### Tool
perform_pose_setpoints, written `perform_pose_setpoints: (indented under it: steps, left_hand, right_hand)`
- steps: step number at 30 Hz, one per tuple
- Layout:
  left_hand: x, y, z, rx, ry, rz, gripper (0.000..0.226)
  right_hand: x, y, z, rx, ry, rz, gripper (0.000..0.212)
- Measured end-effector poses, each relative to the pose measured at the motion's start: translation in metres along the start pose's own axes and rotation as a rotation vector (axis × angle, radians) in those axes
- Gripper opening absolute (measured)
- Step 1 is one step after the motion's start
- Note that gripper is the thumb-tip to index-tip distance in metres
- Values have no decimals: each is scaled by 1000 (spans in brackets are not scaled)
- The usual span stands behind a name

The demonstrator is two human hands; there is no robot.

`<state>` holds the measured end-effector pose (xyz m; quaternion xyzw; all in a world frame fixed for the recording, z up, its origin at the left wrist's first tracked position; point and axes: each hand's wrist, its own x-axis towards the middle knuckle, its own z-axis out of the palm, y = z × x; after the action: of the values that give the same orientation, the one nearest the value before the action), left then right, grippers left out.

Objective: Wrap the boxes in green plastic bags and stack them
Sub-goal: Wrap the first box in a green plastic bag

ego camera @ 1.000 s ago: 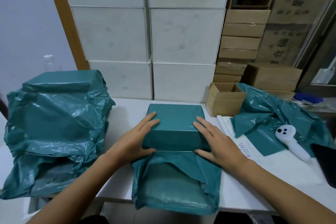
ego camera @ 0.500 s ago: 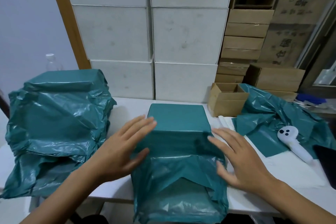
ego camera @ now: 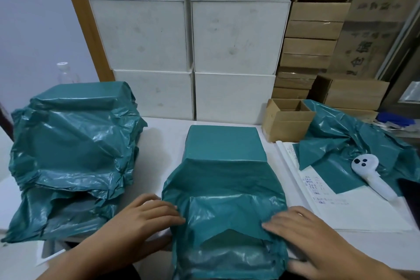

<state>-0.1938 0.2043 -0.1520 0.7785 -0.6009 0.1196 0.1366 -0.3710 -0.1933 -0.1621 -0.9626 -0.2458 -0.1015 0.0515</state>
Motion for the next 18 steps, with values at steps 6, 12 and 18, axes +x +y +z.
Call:
perform_pose_setpoints:
  steps: [6, 12, 18]
  left_hand:
    - [18, 3, -13, -239, 220, -179, 23]
    - [69, -17, -39, -621, 554, -485, 24]
    - [138, -53, -41, -827, 629, -812, 15]
  right_hand:
    - [15, 0, -18, 293, 239, 193, 48]
    - [61, 18, -60, 705, 520, 579, 29]
    - [127, 51, -82, 865, 634, 762, 14]
